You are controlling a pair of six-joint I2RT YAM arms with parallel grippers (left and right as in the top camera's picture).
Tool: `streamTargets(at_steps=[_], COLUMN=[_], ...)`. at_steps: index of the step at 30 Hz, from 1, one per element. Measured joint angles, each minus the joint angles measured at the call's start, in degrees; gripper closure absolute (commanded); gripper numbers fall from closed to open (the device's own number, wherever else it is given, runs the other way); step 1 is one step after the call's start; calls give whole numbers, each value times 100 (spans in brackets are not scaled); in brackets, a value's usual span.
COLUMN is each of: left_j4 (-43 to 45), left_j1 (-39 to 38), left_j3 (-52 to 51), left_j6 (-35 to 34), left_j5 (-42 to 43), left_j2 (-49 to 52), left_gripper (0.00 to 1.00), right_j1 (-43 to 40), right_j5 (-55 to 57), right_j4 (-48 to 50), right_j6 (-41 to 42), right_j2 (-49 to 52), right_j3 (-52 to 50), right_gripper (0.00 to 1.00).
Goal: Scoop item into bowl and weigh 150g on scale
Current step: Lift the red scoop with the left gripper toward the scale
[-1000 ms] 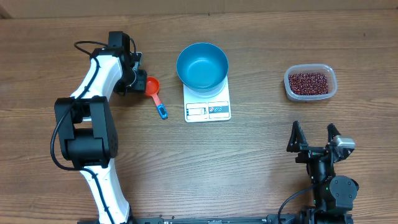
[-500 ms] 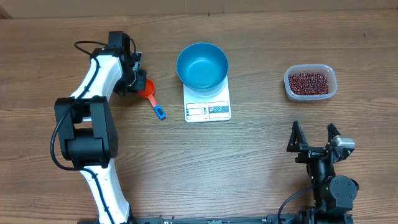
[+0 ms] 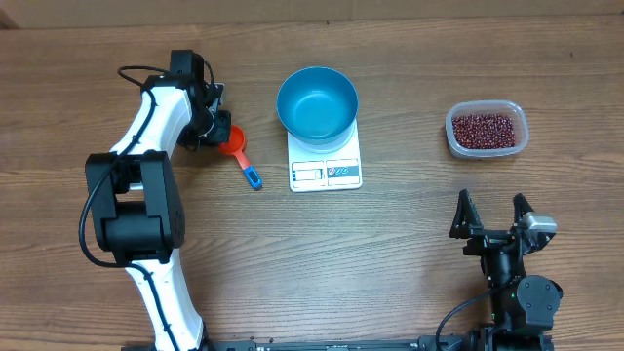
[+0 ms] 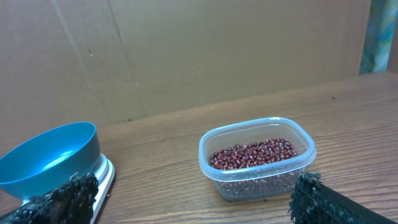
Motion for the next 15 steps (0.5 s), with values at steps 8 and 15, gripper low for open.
streamTargets(at_steps=[8, 15], left_j4=[-68, -118], left_j1=[0, 0], left_j3=[0, 0], left_j6=[0, -26], left_j5=[103, 153], left_j2=[-616, -1298], left_gripper=[96, 96], right_j1=[0, 0], right_j5=[0, -2], right_j4=[2, 2], right_j6=[0, -2], right_j2=[0, 0], right_j3=[0, 0], right_gripper=[0, 0])
